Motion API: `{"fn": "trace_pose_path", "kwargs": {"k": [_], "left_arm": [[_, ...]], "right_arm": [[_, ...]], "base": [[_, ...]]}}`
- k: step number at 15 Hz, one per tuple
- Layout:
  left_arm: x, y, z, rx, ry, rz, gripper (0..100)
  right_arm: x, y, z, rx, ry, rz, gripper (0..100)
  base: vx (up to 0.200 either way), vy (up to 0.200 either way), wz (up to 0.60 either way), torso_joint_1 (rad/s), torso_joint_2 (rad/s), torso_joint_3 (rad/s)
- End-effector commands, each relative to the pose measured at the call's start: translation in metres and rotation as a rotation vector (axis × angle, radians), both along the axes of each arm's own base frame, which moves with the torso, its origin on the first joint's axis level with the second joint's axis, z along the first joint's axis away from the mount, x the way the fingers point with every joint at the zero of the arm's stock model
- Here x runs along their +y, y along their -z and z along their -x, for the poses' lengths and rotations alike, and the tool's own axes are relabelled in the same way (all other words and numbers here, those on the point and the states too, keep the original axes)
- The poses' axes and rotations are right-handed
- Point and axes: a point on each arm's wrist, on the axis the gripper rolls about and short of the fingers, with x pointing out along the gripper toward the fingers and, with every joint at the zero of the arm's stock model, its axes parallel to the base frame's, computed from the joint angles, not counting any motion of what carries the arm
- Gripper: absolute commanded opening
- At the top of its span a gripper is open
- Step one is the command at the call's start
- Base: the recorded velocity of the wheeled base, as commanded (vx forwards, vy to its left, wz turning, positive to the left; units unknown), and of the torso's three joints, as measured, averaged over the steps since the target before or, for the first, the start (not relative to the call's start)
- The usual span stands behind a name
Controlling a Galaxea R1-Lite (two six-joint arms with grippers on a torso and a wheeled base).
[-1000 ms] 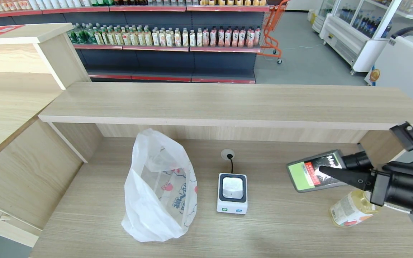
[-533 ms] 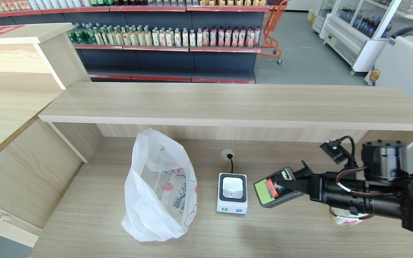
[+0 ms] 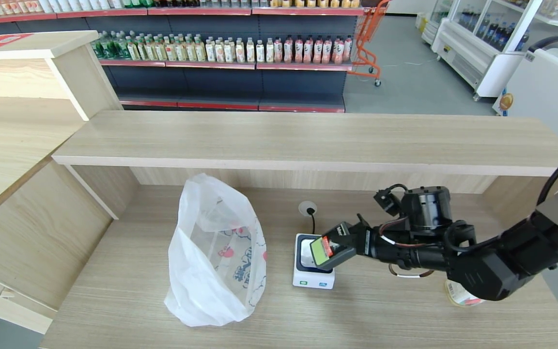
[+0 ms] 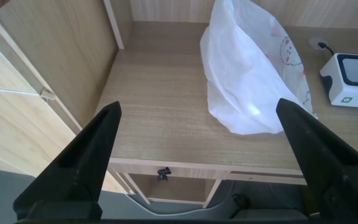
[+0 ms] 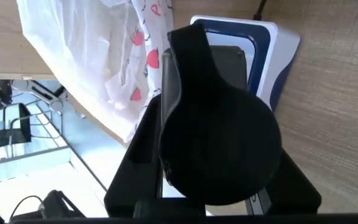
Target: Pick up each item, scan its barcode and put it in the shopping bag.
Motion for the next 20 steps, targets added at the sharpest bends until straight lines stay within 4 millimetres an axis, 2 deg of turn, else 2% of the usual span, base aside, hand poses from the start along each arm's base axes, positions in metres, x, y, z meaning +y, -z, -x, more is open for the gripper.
{"fn": "trace_pose_path", "kwargs": {"k": [1, 8, 11, 13, 14, 15, 17, 18, 19, 20], "left_arm": [[0.0, 0.0, 0.0, 0.0, 0.0, 0.0, 100], [0.0, 0.0, 0.0, 0.0, -0.001, 0.0, 100], [0.0, 0.0, 0.0, 0.0, 0.0, 0.0, 100], [0.0, 0.0, 0.0, 0.0, -0.001, 0.0, 100], [0.0, 0.0, 0.0, 0.0, 0.0, 0.0, 100], [0.0, 0.0, 0.0, 0.0, 0.0, 0.0, 100], [0.0, 0.0, 0.0, 0.0, -0.001, 0.0, 100], [0.0, 0.0, 0.0, 0.0, 0.0, 0.0, 100], [0.0, 0.0, 0.0, 0.0, -0.001, 0.0, 100], [0.0, 0.0, 0.0, 0.0, -0.001, 0.0, 100]], "right_arm": [[0.013, 0.014, -0.009, 0.019, -0.013, 0.015, 0], [0.029, 0.029, -0.031, 0.004, 0.007, 0.032, 0], [0.031, 0.026, -0.029, 0.001, 0.008, 0.03, 0], [0.029, 0.007, -0.025, -0.015, 0.025, -0.014, 0], [0.026, -0.012, -0.02, -0.018, 0.046, -0.072, 0], [0.026, -0.012, -0.02, -0.018, 0.046, -0.072, 0], [0.0, -0.079, 0.016, -0.13, 0.085, -0.179, 0], [-0.009, -0.1, 0.036, -0.188, 0.072, -0.186, 0], [-0.018, -0.112, 0.056, -0.254, 0.046, -0.128, 0], [-0.032, -0.109, 0.078, -0.312, 0.011, 0.003, 0]], "base": [[0.0, 0.0, 0.0, 0.0, 0.0, 0.0], [0.0, 0.0, 0.0, 0.0, 0.0, 0.0], [0.0, 0.0, 0.0, 0.0, 0.0, 0.0], [0.0, 0.0, 0.0, 0.0, 0.0, 0.0], [0.0, 0.0, 0.0, 0.0, 0.0, 0.0], [0.0, 0.0, 0.0, 0.0, 0.0, 0.0], [0.0, 0.0, 0.0, 0.0, 0.0, 0.0], [0.0, 0.0, 0.0, 0.0, 0.0, 0.0], [0.0, 0.0, 0.0, 0.0, 0.0, 0.0], [0.0, 0.0, 0.0, 0.0, 0.0, 0.0]]}}
